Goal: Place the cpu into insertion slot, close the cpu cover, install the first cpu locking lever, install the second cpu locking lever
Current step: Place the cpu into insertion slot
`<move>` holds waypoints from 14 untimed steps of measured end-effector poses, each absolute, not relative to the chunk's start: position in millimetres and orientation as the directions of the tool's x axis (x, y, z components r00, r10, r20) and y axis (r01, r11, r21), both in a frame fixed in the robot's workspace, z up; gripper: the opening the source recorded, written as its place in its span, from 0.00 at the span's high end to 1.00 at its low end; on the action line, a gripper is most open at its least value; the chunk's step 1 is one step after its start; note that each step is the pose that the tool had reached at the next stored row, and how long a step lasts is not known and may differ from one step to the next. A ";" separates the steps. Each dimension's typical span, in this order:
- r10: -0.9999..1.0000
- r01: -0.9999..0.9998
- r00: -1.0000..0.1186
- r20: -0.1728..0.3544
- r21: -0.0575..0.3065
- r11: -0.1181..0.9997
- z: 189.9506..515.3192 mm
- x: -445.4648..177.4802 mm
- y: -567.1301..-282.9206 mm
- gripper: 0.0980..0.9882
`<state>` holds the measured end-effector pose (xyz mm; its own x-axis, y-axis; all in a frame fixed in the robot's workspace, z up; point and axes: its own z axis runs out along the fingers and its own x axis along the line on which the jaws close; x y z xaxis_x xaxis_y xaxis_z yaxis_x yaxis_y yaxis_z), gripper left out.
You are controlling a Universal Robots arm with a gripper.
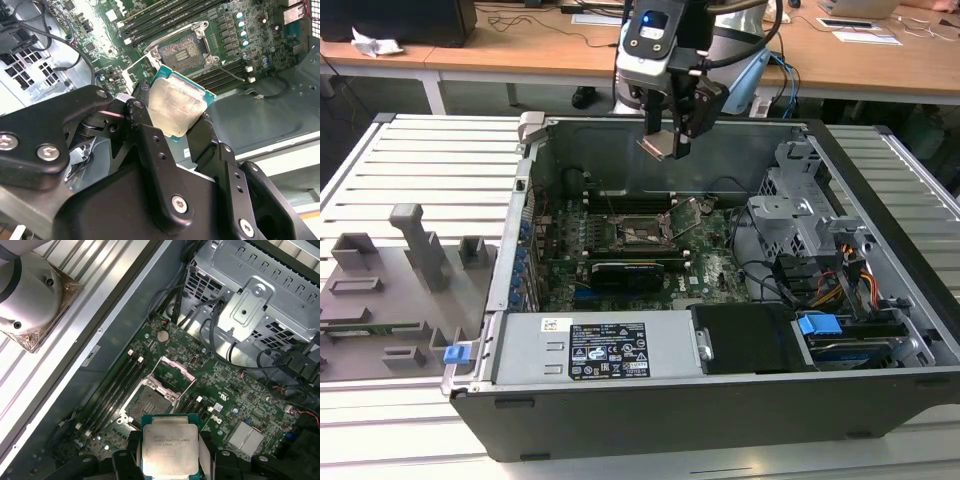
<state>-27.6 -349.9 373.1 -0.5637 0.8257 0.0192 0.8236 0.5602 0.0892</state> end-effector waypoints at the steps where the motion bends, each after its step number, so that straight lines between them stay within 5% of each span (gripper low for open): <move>1: 0.828 0.826 -0.560 0.019 0.089 0.557 373.1 -27.6 -349.9 0.50; 14: 0.842 0.839 -0.540 0.019 0.089 0.536 372.4 -27.6 -349.9 0.50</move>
